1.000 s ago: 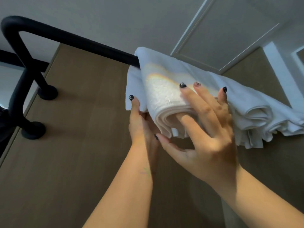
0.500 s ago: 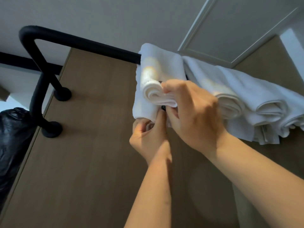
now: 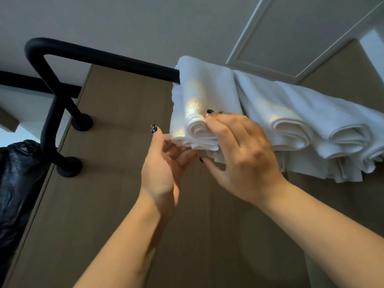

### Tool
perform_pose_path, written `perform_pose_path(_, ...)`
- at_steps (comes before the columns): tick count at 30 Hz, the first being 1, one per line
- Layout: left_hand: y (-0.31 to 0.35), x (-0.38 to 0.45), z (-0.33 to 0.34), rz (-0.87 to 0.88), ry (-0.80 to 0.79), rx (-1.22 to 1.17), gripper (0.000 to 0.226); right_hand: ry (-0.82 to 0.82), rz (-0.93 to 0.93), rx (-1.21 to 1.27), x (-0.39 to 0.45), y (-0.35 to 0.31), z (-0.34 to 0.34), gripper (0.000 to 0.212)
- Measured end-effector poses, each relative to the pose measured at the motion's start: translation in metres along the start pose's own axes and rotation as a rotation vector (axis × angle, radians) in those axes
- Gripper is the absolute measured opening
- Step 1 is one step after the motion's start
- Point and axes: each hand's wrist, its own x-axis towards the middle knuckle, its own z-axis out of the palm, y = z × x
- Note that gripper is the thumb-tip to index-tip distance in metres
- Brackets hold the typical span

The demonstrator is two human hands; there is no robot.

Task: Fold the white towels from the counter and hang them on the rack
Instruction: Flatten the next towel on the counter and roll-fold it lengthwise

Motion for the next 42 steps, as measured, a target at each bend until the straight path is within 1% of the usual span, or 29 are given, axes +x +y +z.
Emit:
perform_pose_path(3, 0.017, -0.001, 0.000, -0.060, -0.025, 0.235, 0.068, 0.141, 0.055, -0.045, 0.006, -0.001, 0.004, 0.041)
perform_pose_path(5, 0.030, 0.001, 0.000, -0.084, -0.028, 0.435, 0.066, 0.187, 0.046, -0.047, 0.007, -0.001, 0.004, 0.031)
perform_pose_path(7, 0.044, 0.010, 0.002, -0.076, -0.017, 0.603, 0.055, 0.201, 0.014, -0.035, 0.006, -0.003, 0.005, 0.030)
perform_pose_path(9, 0.058, 0.025, 0.009, -0.103, -0.043, 0.624, 0.053, 0.190, -0.002, -0.041, 0.006, -0.005, 0.009, 0.033)
perform_pose_path(11, 0.070, 0.040, 0.025, -0.174, -0.157, 0.619, 0.053, 0.148, 0.015, -0.056, 0.005, -0.007, 0.012, 0.034)
perform_pose_path(12, 0.073, 0.045, 0.034, -0.221, -0.218, 0.635, 0.050, 0.092, 0.031, -0.048, 0.006, -0.008, 0.011, 0.032)
perform_pose_path(13, 0.072, 0.050, 0.042, -0.255, -0.244, 0.666, 0.048, 0.013, 0.058, -0.002, 0.007, -0.010, 0.005, 0.028)
perform_pose_path(14, 0.069, 0.056, 0.047, -0.265, -0.216, 0.719, 0.048, -0.086, 0.120, 0.086, 0.009, -0.013, -0.006, 0.029)
perform_pose_path(16, 0.061, 0.065, 0.047, -0.198, -0.079, 0.871, 0.053, -0.274, 0.331, 0.339, 0.014, -0.014, -0.044, 0.037)
perform_pose_path(17, 0.058, 0.067, 0.044, -0.153, -0.028, 0.940, 0.055, -0.277, 0.409, 0.458, 0.022, -0.013, -0.066, 0.035)
perform_pose_path(18, 0.055, 0.068, 0.040, -0.135, -0.007, 0.973, 0.057, -0.201, 0.447, 0.514, 0.031, -0.009, -0.084, 0.030)
perform_pose_path(20, 0.051, 0.069, 0.034, -0.139, 0.001, 0.955, 0.058, 0.025, 0.481, 0.487, 0.062, 0.013, -0.096, 0.023)
perform_pose_path(21, 0.050, 0.067, 0.034, -0.141, 0.011, 0.943, 0.055, 0.076, 0.526, 0.485, 0.083, 0.022, -0.091, 0.024)
perform_pose_path(22, 0.048, 0.066, 0.035, -0.136, 0.026, 0.934, 0.051, 0.067, 0.576, 0.491, 0.103, 0.031, -0.079, 0.028)
perform_pose_path(23, 0.046, 0.064, 0.035, -0.132, 0.039, 0.921, 0.048, 0.016, 0.616, 0.500, 0.121, 0.041, -0.063, 0.032)
perform_pose_path(24, 0.045, 0.063, 0.037, -0.132, 0.046, 0.909, 0.046, -0.070, 0.641, 0.494, 0.138, 0.051, -0.045, 0.033)
perform_pose_path(27, 0.043, 0.057, 0.036, -0.165, 0.019, 0.908, 0.042, -0.412, 0.620, 0.350, 0.170, 0.065, 0.002, 0.033)
perform_pose_path(28, 0.042, 0.056, 0.034, -0.176, -0.010, 0.917, 0.040, -0.507, 0.593, 0.320, 0.175, 0.068, 0.015, 0.037)
perform_pose_path(30, 0.043, 0.054, 0.029, -0.193, -0.072, 0.905, 0.039, -0.651, 0.560, 0.343, 0.181, 0.071, 0.033, 0.058)
perform_pose_path(31, 0.043, 0.054, 0.026, -0.200, -0.099, 0.885, 0.038, -0.676, 0.558, 0.356, 0.182, 0.069, 0.037, 0.067)
perform_pose_path(33, 0.042, 0.054, 0.020, -0.186, -0.149, 0.864, 0.039, -0.654, 0.565, 0.356, 0.181, 0.068, 0.044, 0.077)
perform_pose_path(36, 0.033, 0.054, 0.012, -0.104, -0.212, 0.910, 0.046, -0.581, 0.587, 0.346, 0.177, 0.072, 0.051, 0.081)
perform_pose_path(37, 0.029, 0.055, 0.011, -0.080, -0.222, 0.923, 0.047, -0.556, 0.583, 0.341, 0.175, 0.073, 0.053, 0.076)
perform_pose_path(39, 0.024, 0.056, 0.010, -0.058, -0.239, 0.931, 0.049, -0.524, 0.573, 0.348, 0.176, 0.076, 0.058, 0.057)
perform_pose_path(42, 0.027, 0.056, 0.010, -0.041, -0.287, 0.933, 0.046, -0.513, 0.554, 0.373, 0.178, 0.077, 0.062, 0.045)
